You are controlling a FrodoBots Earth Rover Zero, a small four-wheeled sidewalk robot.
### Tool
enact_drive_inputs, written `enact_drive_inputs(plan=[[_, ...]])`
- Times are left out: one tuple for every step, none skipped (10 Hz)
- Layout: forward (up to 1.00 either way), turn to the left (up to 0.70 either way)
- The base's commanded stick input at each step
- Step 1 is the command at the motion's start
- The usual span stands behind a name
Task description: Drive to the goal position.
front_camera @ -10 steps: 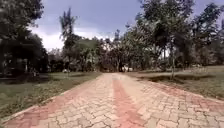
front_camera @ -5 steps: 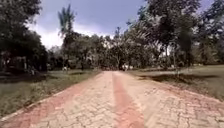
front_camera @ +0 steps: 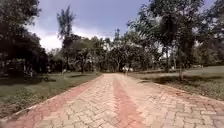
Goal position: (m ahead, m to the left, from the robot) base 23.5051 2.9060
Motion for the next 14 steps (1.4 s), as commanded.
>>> enact_drive_inputs(plan=[[0.70,0.00],[0.70,0.00],[0.70,0.00],[0.70,0.00],[0.70,0.00],[0.70,0.00],[0.70,0.00],[0.70,0.00],[0.70,0.00],[0.70,0.00],[0.70,0.00],[0.70,0.00],[0.70,0.00],[0.70,0.00]])
